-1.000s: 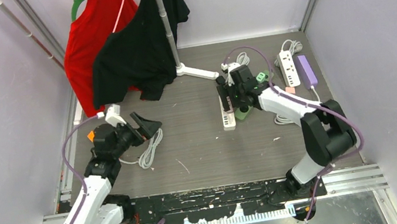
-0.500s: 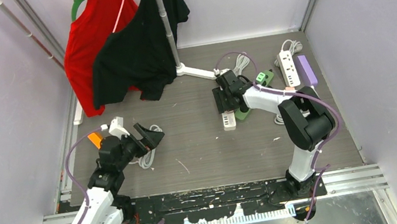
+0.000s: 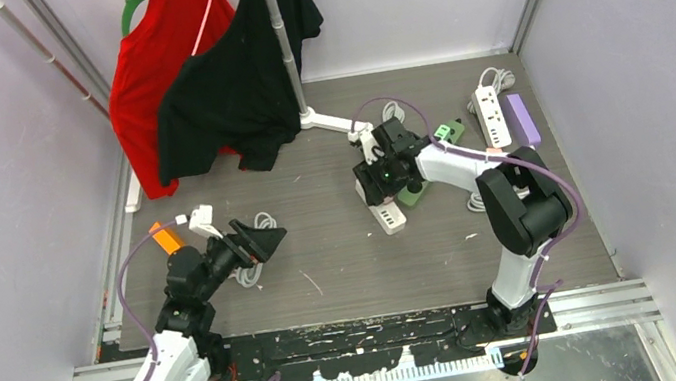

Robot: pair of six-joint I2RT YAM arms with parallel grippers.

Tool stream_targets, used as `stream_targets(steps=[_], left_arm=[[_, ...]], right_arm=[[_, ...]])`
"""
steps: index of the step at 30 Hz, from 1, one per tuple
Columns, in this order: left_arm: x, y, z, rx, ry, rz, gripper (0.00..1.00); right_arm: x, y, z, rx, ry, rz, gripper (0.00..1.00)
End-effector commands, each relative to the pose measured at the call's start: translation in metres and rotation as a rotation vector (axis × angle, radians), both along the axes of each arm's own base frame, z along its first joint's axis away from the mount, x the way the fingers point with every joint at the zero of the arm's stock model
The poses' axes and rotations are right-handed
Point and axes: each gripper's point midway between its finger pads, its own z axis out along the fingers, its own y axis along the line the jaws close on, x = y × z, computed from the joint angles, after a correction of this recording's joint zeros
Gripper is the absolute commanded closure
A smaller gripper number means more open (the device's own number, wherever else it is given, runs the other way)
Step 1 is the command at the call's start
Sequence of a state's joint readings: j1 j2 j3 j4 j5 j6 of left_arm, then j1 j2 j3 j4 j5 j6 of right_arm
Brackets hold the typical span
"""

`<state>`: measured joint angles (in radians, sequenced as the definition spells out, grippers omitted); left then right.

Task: Pull the plug off the socket
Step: Move the socket to the center of the board.

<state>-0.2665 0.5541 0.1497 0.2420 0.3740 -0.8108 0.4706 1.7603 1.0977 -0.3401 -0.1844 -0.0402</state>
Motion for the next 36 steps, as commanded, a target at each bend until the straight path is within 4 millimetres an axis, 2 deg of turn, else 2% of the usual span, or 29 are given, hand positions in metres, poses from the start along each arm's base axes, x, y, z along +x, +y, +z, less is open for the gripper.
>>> stream_targets(steps=[1,7,10,16,18,19,22,26,29,32,36], left_arm=[[-0.004,-0.013,0.031,-0.039,-0.138,-0.088,0.05],[-0.01,-0.024,0.031,-0.039,-0.152,-0.146,0.05],[-0.013,-0.029,0.031,-0.029,-0.165,-0.168,0.06],[-0.021,-0.04,0.03,-0.004,-0.198,-0.215,0.06],[-0.025,-0.047,0.031,0.002,-0.217,-0.241,0.06],[-0.027,-0.049,0.03,0.007,-0.224,-0.248,0.06],[-0.031,-0.057,0.028,0.027,-0.24,-0.275,0.06],[-0.039,-0.069,0.026,0.049,-0.267,-0.316,0.07],[-0.044,-0.078,0.025,0.08,-0.3,-0.346,0.07],[-0.05,-0.09,0.026,0.124,-0.362,-0.389,0.07],[-0.061,-0.109,0.022,0.255,-0.517,-0.466,0.09]], right_arm=[[-0.072,0.029,0.007,0.076,0.154,0.392,0.78],[-0.135,0.027,-0.001,0.0,0.189,0.775,0.78],[-0.157,0.025,-0.005,-0.04,0.178,0.921,0.77],[-0.173,0.01,-0.012,-0.14,0.152,1.091,0.73],[-0.169,0.005,-0.015,-0.186,0.136,1.083,0.65],[-0.165,0.004,-0.014,-0.205,0.135,1.063,0.58],[-0.155,0.006,0.0,-0.192,0.129,0.991,0.39],[-0.156,0.002,0.031,-0.072,0.103,0.956,0.16],[-0.161,-0.006,0.056,0.04,0.062,0.963,0.12],[-0.163,-0.013,0.079,0.139,0.003,0.954,0.12],[-0.166,-0.014,0.1,0.267,-0.114,0.924,0.12]])
